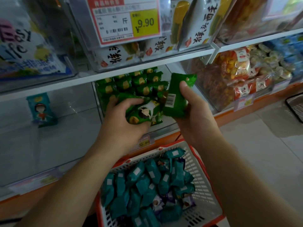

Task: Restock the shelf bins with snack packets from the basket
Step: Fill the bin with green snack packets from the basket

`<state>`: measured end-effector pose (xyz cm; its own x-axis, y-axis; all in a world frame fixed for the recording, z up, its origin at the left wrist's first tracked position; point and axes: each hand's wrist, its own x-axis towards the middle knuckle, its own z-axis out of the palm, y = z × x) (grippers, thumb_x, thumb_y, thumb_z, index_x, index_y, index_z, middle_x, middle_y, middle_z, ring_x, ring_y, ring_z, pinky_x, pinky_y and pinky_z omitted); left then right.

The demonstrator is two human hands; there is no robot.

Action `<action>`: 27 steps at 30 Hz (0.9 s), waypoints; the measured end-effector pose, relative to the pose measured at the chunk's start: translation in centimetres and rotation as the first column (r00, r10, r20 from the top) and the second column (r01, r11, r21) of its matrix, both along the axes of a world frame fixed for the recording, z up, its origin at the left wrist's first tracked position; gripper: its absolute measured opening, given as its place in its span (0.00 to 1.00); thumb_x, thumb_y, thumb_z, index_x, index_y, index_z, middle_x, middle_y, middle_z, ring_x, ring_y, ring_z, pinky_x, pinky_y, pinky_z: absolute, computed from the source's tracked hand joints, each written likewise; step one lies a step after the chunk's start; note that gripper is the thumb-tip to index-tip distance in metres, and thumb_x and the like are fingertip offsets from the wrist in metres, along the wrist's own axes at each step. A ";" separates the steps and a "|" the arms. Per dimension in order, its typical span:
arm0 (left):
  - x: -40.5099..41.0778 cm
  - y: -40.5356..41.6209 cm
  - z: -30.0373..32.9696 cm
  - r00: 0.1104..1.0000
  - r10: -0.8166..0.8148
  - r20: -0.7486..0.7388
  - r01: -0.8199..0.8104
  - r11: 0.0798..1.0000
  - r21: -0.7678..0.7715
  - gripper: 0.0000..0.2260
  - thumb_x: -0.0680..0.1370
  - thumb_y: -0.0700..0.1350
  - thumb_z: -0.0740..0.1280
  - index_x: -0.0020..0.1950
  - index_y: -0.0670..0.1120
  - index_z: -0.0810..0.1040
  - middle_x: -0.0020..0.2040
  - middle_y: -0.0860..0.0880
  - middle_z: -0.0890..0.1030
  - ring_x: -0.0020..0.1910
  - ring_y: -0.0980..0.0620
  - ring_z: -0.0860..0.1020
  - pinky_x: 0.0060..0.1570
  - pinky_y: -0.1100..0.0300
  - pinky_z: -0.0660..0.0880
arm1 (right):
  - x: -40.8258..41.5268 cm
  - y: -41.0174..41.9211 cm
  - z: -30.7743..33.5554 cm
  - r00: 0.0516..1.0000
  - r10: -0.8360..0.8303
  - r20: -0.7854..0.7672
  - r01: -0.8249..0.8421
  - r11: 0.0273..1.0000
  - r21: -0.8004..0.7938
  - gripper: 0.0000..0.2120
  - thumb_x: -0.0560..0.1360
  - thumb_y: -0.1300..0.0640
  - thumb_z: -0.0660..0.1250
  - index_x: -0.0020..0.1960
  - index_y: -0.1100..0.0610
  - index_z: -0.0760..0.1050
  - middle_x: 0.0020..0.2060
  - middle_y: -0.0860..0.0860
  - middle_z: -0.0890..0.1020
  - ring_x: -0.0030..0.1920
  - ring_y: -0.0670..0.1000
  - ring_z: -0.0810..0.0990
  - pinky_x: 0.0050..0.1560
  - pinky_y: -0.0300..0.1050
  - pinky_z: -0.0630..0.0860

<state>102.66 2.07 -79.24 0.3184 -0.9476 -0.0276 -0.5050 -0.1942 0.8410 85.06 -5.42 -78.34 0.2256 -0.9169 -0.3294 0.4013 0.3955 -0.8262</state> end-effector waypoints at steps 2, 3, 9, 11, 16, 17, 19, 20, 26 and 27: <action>0.4 0.2 0.5 0.998 -0.023 0.050 0.024 1.000 -0.015 0.26 0.70 0.46 0.81 0.64 0.63 0.80 0.69 0.58 0.69 0.66 0.58 0.71 0.56 0.74 0.66 | -1.2 -0.5 0.3 0.982 -0.012 -0.186 0.005 0.999 -0.040 0.20 0.79 0.48 0.72 0.66 0.58 0.76 0.55 0.59 0.87 0.53 0.61 0.87 0.54 0.59 0.84; 0.5 0.3 0.8 0.995 -0.047 0.085 0.048 0.999 -0.019 0.26 0.69 0.45 0.81 0.64 0.63 0.80 0.71 0.59 0.67 0.68 0.59 0.70 0.59 0.74 0.65 | -1.7 -0.6 0.3 0.955 0.005 -0.297 -0.024 0.998 -0.060 0.21 0.79 0.46 0.73 0.66 0.57 0.75 0.52 0.58 0.87 0.49 0.61 0.88 0.48 0.56 0.84; 1.1 0.9 2.0 0.935 -0.202 0.291 0.211 0.978 0.002 0.27 0.68 0.40 0.81 0.62 0.63 0.82 0.78 0.62 0.62 0.71 0.63 0.66 0.59 0.81 0.58 | -2.0 -1.0 -0.2 0.884 0.116 -0.453 -0.178 0.979 -0.096 0.15 0.80 0.48 0.66 0.61 0.56 0.78 0.43 0.56 0.85 0.40 0.59 0.82 0.35 0.49 0.72; 1.2 0.9 2.5 0.923 -0.227 0.311 0.236 0.972 0.011 0.27 0.68 0.40 0.81 0.62 0.63 0.82 0.78 0.65 0.61 0.70 0.66 0.64 0.59 0.81 0.56 | -2.1 -0.9 -0.2 0.812 0.112 -0.573 -0.255 0.951 -0.175 0.13 0.78 0.51 0.71 0.62 0.50 0.78 0.50 0.53 0.85 0.43 0.52 0.85 0.40 0.49 0.78; 1.4 0.9 2.6 0.930 -0.222 0.293 0.227 0.974 0.018 0.27 0.68 0.39 0.80 0.61 0.63 0.83 0.76 0.65 0.63 0.68 0.67 0.64 0.60 0.81 0.55 | -2.2 -0.6 -0.8 0.561 -0.108 -0.821 -0.352 0.866 -0.355 0.25 0.69 0.45 0.80 0.63 0.42 0.76 0.56 0.46 0.81 0.51 0.45 0.83 0.50 0.45 0.82; 1.4 0.9 2.5 0.933 -0.219 0.285 0.224 0.975 0.016 0.27 0.67 0.39 0.80 0.60 0.63 0.83 0.74 0.66 0.63 0.65 0.69 0.63 0.57 0.85 0.54 | -2.1 -0.5 -0.8 0.537 -0.133 -0.833 -0.364 0.854 -0.371 0.25 0.69 0.45 0.80 0.63 0.42 0.76 0.56 0.45 0.81 0.51 0.44 0.82 0.50 0.44 0.82; 1.5 0.9 2.5 0.940 -0.211 0.269 0.216 0.976 0.012 0.26 0.67 0.39 0.80 0.60 0.62 0.83 0.71 0.67 0.63 0.63 0.72 0.61 0.52 0.89 0.53 | -1.9 -0.4 -0.8 0.516 -0.204 -0.832 -0.350 0.836 -0.422 0.23 0.69 0.47 0.79 0.62 0.44 0.77 0.53 0.45 0.81 0.51 0.43 0.81 0.49 0.45 0.82; 1.6 0.9 2.6 0.944 -0.205 0.260 0.210 0.978 0.012 0.26 0.67 0.39 0.80 0.60 0.63 0.84 0.71 0.67 0.63 0.63 0.72 0.61 0.52 0.89 0.53 | -1.9 -0.3 -0.6 0.518 -0.242 -0.820 -0.326 0.831 -0.451 0.21 0.70 0.48 0.78 0.60 0.46 0.77 0.51 0.44 0.81 0.51 0.45 0.81 0.49 0.49 0.82; 2.4 1.1 4.0 0.948 -0.189 0.255 0.194 0.981 0.007 0.26 0.68 0.40 0.79 0.58 0.66 0.82 0.79 0.62 0.62 0.73 0.64 0.62 0.68 0.69 0.59 | -1.6 -0.4 0.2 0.371 -0.445 -0.815 -0.331 0.756 -0.564 0.27 0.73 0.51 0.75 0.68 0.53 0.69 0.51 0.45 0.78 0.54 0.52 0.73 0.53 0.51 0.72; 2.5 1.1 4.1 0.945 -0.200 0.259 0.204 0.979 0.010 0.26 0.68 0.40 0.78 0.58 0.66 0.82 0.78 0.63 0.62 0.72 0.66 0.62 0.65 0.73 0.57 | -1.3 -0.4 0.2 0.360 -0.441 -0.822 -0.357 0.749 -0.558 0.30 0.73 0.53 0.74 0.72 0.52 0.66 0.52 0.47 0.78 0.54 0.52 0.73 0.52 0.49 0.72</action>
